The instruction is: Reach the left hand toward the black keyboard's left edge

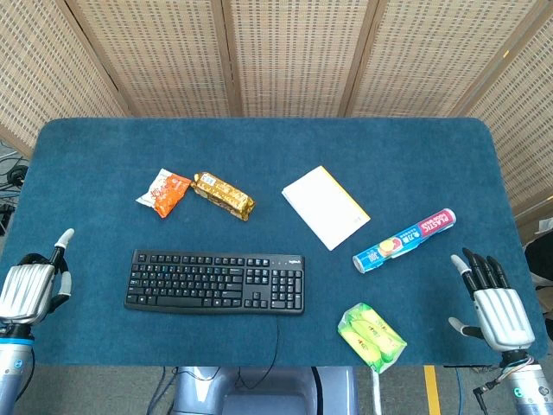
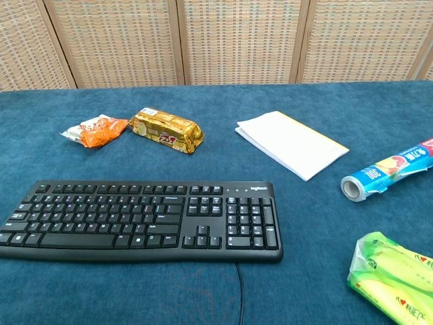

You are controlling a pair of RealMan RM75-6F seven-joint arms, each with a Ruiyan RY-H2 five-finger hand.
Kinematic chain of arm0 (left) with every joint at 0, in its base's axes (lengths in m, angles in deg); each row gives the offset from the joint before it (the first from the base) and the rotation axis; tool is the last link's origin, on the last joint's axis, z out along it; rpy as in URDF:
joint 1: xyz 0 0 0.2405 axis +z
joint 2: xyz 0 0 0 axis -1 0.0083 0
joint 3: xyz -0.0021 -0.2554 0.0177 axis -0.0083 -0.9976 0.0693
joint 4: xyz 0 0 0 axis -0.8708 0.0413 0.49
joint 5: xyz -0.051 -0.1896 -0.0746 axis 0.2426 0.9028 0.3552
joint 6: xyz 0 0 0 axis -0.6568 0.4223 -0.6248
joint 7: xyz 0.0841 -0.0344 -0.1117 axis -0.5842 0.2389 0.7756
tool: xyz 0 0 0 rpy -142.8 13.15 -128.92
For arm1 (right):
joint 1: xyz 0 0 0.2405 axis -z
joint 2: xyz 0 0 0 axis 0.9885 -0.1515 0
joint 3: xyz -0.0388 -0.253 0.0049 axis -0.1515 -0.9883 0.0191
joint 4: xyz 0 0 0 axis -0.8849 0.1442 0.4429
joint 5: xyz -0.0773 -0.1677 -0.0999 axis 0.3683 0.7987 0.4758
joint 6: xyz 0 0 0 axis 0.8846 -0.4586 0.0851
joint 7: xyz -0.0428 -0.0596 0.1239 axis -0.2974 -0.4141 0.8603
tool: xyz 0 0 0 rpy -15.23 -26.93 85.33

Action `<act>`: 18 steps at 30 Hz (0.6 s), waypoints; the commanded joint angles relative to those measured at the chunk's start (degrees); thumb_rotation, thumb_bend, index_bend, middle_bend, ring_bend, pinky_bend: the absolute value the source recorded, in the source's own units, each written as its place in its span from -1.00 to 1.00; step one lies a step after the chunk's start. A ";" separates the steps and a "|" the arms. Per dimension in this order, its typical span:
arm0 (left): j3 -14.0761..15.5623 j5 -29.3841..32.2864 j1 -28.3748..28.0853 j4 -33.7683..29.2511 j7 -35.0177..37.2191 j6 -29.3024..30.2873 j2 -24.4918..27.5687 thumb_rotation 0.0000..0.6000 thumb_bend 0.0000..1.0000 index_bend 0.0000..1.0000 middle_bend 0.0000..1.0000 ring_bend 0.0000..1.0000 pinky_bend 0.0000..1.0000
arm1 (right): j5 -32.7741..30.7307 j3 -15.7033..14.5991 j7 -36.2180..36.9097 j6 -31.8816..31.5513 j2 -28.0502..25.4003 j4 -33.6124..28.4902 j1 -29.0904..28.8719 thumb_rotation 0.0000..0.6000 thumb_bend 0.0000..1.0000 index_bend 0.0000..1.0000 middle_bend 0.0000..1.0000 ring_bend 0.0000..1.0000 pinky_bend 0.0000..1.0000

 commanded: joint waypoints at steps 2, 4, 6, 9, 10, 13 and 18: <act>0.72 5.60 -2.23 -6.97 -1.53 -7.22 4.99 1.00 0.46 -1.00 0.18 0.23 -0.31 | -0.22 -0.02 -0.01 0.35 0.11 0.16 -0.11 1.00 -0.91 -1.00 -1.00 -1.00 -1.00; 1.12 8.36 -3.85 -9.98 -2.20 -11.53 8.08 1.00 0.48 -1.00 0.19 0.23 -0.31 | -0.32 0.03 0.14 0.43 0.15 0.20 -0.16 1.00 -0.91 -1.00 -1.00 -1.00 -1.00; 1.36 11.46 -5.91 -12.81 -2.92 -16.05 11.45 1.00 0.51 -1.00 0.19 0.23 -0.31 | -0.35 0.07 0.25 0.45 0.14 0.25 -0.19 1.00 -0.91 -1.00 -1.00 -1.00 -1.00; 1.92 15.60 -9.05 -16.01 -3.96 -22.39 15.85 1.00 0.53 -1.00 0.19 0.23 -0.31 | -0.39 0.12 0.49 0.42 0.08 0.24 -0.19 1.00 -0.91 -1.00 -1.00 -1.00 -1.00; 2.15 16.89 -10.19 -16.79 -4.25 -24.55 17.12 1.00 0.53 -1.00 0.19 0.23 -0.31 | -0.42 0.14 0.59 0.38 0.04 0.22 -0.18 1.00 -0.90 -1.00 -1.00 -1.00 -1.00; 2.80 19.74 -12.93 -17.84 -5.04 -29.64 19.47 1.00 0.53 -1.00 0.19 0.23 -0.31 | -0.38 0.19 0.87 0.23 -0.05 0.16 -0.15 1.00 -0.91 -1.00 -1.00 -1.00 -1.00; 3.98 25.45 -18.03 -17.56 -6.67 -36.65 20.65 1.00 0.54 -1.00 0.19 0.23 -0.31 | -0.25 0.26 1.31 -0.13 -0.28 0.07 -0.05 1.00 -0.91 -1.00 -1.00 -1.00 -1.00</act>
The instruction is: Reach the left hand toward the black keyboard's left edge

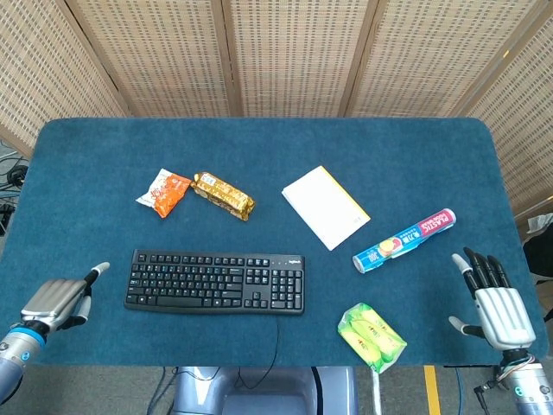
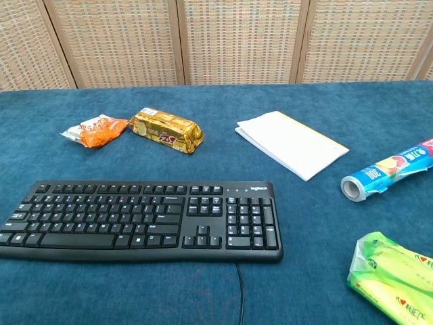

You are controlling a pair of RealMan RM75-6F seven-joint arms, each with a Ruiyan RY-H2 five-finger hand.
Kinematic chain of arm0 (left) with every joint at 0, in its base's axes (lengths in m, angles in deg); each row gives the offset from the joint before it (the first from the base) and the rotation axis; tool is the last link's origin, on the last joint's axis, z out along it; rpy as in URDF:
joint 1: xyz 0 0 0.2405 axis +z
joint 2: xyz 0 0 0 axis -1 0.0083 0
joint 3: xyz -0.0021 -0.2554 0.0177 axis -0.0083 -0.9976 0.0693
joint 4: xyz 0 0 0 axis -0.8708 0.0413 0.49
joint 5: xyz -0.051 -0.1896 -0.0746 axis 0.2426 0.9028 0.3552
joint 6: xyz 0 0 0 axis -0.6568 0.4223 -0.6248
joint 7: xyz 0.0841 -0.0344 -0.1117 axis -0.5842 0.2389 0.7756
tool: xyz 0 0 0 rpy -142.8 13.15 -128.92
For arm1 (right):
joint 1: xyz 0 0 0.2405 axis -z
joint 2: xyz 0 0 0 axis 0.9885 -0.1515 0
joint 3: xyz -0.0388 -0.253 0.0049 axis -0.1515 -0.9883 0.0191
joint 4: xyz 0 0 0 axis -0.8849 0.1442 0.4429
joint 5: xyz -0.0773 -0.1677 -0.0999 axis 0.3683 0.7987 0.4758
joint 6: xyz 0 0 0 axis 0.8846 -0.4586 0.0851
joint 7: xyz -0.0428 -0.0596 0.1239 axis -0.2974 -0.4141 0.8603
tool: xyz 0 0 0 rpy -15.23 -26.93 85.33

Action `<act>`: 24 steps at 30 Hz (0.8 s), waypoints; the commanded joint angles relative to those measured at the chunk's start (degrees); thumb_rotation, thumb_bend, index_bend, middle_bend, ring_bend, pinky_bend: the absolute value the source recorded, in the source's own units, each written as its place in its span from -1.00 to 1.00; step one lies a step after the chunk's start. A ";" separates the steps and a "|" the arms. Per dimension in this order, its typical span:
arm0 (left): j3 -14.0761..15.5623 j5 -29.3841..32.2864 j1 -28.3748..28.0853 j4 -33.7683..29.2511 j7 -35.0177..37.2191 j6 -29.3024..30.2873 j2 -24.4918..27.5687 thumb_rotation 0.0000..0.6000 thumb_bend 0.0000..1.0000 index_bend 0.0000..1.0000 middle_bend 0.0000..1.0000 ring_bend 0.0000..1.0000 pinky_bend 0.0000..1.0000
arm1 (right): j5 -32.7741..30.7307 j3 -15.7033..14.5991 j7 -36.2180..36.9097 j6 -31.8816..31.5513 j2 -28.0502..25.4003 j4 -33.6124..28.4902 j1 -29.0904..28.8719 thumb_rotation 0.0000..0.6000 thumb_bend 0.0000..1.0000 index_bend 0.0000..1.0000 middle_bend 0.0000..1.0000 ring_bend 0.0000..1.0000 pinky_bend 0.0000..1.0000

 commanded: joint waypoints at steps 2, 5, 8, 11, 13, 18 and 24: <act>1.81 5.79 -5.14 -0.03 -2.38 -5.53 1.05 1.00 0.54 -1.00 0.19 0.23 -0.31 | -0.04 0.06 0.27 -0.13 -0.14 -0.06 0.06 1.00 -0.91 -1.00 -1.00 -1.00 -1.00; 3.26 10.02 -8.29 1.20 -3.88 -7.68 0.04 1.00 0.54 -1.00 0.19 0.23 -0.31 | -0.17 0.15 0.52 -0.14 -0.23 -0.01 0.05 1.00 -0.91 -1.00 -1.00 -1.00 -1.00; 4.54 13.84 -11.02 2.26 -5.25 -7.44 -1.34 1.00 0.54 -1.00 0.19 0.23 -0.31 | -0.21 0.17 0.71 -0.02 -0.24 0.07 -0.01 1.00 -0.91 -1.00 -1.00 -1.00 -1.00; 5.70 17.40 -13.43 3.39 -6.05 -7.12 -2.73 1.00 0.54 -1.00 0.19 0.23 -0.31 | -0.09 0.15 0.74 -0.07 -0.22 0.08 -0.01 1.00 -0.91 -1.00 -1.00 -1.00 -1.00; 6.45 19.19 -14.81 4.02 -6.67 -6.81 -3.49 1.00 0.55 -1.00 0.19 0.23 -0.31 | -0.11 0.14 0.74 -0.04 -0.23 0.09 -0.02 1.00 -0.91 -1.00 -1.00 -1.00 -1.00; 8.20 23.47 -18.10 5.30 -7.70 -6.50 -5.08 1.00 0.55 -1.00 0.19 0.23 -0.31 | -0.10 0.16 0.74 -0.11 -0.23 0.05 0.00 1.00 -0.91 -1.00 -1.00 -1.00 -1.00; 9.66 27.22 -21.25 6.59 -7.93 -6.13 -6.83 1.00 0.55 -1.00 0.19 0.23 -0.31 | -0.12 0.17 0.80 -0.12 -0.26 0.01 0.01 1.00 -0.91 -1.00 -1.00 -1.00 -1.00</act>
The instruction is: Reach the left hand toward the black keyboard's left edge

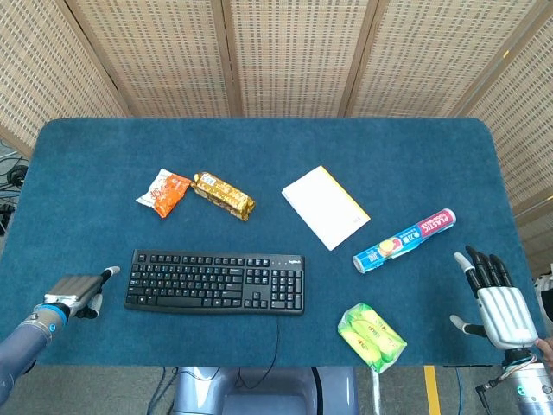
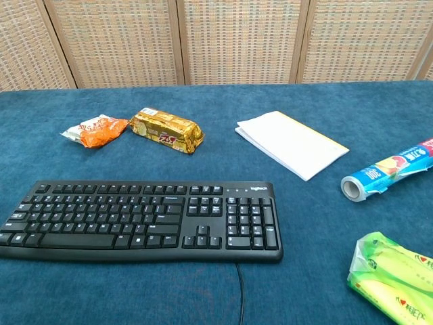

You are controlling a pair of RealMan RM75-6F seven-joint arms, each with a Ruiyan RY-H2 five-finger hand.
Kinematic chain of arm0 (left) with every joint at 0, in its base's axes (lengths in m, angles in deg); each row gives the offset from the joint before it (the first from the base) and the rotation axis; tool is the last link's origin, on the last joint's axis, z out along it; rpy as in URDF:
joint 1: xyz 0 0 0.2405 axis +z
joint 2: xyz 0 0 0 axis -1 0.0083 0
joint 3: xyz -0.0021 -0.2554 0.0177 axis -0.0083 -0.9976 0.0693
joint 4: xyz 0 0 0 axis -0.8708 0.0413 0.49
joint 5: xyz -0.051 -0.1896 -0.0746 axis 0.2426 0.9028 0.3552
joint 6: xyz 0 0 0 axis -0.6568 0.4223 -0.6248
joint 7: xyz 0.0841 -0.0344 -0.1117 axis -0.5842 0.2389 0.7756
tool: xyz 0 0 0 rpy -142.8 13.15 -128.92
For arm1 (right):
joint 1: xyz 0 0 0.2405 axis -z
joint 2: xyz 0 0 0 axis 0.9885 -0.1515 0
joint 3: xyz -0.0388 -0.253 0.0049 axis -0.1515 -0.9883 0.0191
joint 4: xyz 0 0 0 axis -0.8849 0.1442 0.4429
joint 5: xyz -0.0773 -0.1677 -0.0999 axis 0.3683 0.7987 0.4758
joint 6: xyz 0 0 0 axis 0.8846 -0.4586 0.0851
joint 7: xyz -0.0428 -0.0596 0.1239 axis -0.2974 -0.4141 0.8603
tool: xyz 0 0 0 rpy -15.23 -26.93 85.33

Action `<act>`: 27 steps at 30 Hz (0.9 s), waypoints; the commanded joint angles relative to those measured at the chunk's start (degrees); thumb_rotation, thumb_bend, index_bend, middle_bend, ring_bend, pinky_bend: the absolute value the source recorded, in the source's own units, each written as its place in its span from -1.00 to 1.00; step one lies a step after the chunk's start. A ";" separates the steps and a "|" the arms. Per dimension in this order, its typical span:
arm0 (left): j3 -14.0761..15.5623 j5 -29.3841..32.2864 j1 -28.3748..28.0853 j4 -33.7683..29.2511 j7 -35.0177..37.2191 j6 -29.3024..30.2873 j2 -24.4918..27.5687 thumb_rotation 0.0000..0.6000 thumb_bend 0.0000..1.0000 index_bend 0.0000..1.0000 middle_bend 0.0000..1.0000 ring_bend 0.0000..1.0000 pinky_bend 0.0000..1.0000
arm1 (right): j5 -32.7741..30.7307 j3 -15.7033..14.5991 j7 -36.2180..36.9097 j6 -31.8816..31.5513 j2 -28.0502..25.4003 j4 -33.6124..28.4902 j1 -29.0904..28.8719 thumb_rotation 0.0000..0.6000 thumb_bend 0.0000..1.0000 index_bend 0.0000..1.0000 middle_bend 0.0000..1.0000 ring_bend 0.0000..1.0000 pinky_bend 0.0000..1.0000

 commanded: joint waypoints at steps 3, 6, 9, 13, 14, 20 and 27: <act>1.27 2.46 -2.19 1.33 -0.19 0.38 -1.70 1.00 0.56 -1.00 0.19 0.23 -0.31 | 0.03 -0.03 0.07 0.03 -0.03 0.01 -0.01 1.00 -0.91 -1.00 -1.00 -1.00 -1.00; 2.09 4.37 -3.47 2.58 -0.17 0.56 -3.37 1.00 0.56 -1.00 0.19 0.23 -0.31 | 0.10 -0.01 0.21 -0.06 -0.07 -0.05 0.00 1.00 -0.91 -1.00 -1.00 -1.00 -1.00; 2.57 5.65 -4.27 3.55 -0.10 0.43 -4.48 1.00 0.56 -1.00 0.19 0.23 -0.31 | 0.11 -0.01 0.32 -0.11 -0.14 -0.04 0.03 1.00 -0.91 -1.00 -1.00 -1.00 -1.00; 3.15 7.15 -5.52 4.59 0.40 0.34 -5.92 1.00 0.56 -1.00 0.19 0.23 -0.31 | 0.07 0.07 0.50 -0.18 -0.22 -0.05 0.03 1.00 -0.91 -1.00 -1.00 -1.00 -1.00; 3.31 7.28 -5.77 4.71 0.47 0.42 -6.12 1.00 0.56 -1.00 0.19 0.23 -0.31 | 0.06 0.07 0.52 -0.17 -0.23 -0.04 0.03 1.00 -0.91 -1.00 -1.00 -1.00 -1.00; 3.85 7.10 -6.78 4.50 1.56 0.98 -6.52 1.00 0.56 -1.00 0.19 0.23 -0.31 | 0.12 0.04 0.49 -0.14 -0.19 -0.03 0.01 1.00 -0.91 -1.00 -1.00 -1.00 -1.00; 4.53 6.62 -7.62 4.21 2.60 1.43 -6.90 1.00 0.56 -1.00 0.19 0.23 -0.31 | 0.26 -0.01 0.53 -0.25 -0.27 -0.14 0.05 1.00 -0.91 -1.00 -1.00 -1.00 -1.00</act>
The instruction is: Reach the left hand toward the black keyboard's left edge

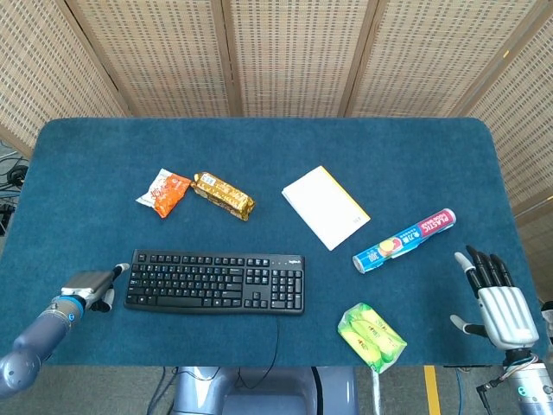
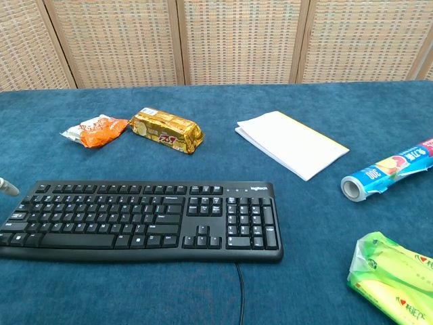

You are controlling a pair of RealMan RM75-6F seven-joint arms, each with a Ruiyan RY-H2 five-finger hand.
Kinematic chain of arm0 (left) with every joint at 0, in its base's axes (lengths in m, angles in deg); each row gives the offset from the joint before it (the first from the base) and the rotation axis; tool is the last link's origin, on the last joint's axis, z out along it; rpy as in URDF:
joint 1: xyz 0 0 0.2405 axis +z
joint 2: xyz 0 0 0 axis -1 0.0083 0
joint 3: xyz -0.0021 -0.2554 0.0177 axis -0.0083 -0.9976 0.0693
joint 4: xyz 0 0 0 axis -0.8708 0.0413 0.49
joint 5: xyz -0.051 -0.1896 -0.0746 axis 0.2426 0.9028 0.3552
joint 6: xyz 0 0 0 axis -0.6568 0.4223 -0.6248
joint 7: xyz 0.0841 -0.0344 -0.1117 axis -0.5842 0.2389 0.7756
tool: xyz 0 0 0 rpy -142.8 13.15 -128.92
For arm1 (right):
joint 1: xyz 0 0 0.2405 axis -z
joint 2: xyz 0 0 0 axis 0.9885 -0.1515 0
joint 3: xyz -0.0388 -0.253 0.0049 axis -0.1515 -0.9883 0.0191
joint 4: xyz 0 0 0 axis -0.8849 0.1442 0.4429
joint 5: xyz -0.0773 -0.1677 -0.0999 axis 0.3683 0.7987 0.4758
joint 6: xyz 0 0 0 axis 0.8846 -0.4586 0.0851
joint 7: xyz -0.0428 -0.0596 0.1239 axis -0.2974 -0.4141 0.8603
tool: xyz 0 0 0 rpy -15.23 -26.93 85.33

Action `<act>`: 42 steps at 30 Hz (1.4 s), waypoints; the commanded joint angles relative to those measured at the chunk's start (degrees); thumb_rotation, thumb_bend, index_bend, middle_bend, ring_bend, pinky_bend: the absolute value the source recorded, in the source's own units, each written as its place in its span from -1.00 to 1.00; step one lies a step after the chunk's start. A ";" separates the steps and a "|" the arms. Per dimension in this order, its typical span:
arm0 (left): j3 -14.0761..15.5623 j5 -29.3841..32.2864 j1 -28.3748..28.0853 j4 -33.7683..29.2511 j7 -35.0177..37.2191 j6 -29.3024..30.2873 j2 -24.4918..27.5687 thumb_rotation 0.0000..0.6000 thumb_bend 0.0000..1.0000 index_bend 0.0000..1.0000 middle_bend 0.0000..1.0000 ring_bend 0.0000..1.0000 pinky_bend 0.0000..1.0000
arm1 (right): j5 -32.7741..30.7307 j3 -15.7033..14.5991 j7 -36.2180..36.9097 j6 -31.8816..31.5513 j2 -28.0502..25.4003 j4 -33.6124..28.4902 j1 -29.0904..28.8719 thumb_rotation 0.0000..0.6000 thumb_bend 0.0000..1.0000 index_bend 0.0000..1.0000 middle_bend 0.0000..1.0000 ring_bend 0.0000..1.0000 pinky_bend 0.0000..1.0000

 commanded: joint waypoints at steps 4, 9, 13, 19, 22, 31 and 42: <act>0.48 0.07 -0.58 0.19 0.67 -0.09 -0.38 1.00 0.56 -1.00 0.19 0.23 -0.31 | 0.08 -0.03 0.05 -0.06 -0.07 -0.11 0.03 1.00 -0.91 -1.00 -1.00 -1.00 -1.00; 0.66 0.10 -0.93 0.49 1.08 0.00 -0.81 1.00 0.56 -1.00 0.19 0.23 -0.31 | 0.23 -0.07 -0.02 -0.09 -0.07 -0.14 0.02 1.00 -0.91 -1.00 -1.00 -1.00 -1.00; 1.05 0.00 -1.31 0.60 1.30 0.22 -1.25 1.00 0.56 -1.00 0.19 0.23 -0.31 | 0.21 -0.08 -0.06 -0.09 -0.05 -0.16 0.03 1.00 -0.92 -1.00 -1.00 -1.00 -1.00; 1.49 0.06 -1.85 0.95 1.63 0.28 -1.96 1.00 0.57 -1.00 0.19 0.23 -0.31 | 0.23 -0.08 -0.07 -0.07 -0.08 -0.19 0.01 1.00 -0.91 -1.00 -1.00 -1.00 -1.00; 1.82 0.21 -2.12 1.03 1.75 0.38 -2.40 1.00 0.57 -1.00 0.19 0.23 -0.31 | 0.29 -0.07 -0.10 -0.15 -0.11 -0.24 0.03 1.00 -0.91 -1.00 -1.00 -1.00 -1.00; 2.79 0.82 -3.03 1.17 1.73 0.48 -3.06 1.00 0.57 -1.00 0.19 0.23 -0.31 | 0.60 -0.07 0.13 -0.56 -0.35 -0.45 0.12 1.00 -0.92 -1.00 -1.00 -1.00 -1.00; 2.84 -0.04 -3.37 0.12 2.95 1.21 -2.44 1.00 0.57 -1.00 0.19 0.23 -0.31 | 0.67 -0.08 0.00 -0.56 -0.36 -0.56 0.10 1.00 -0.92 -1.00 -1.00 -1.00 -1.00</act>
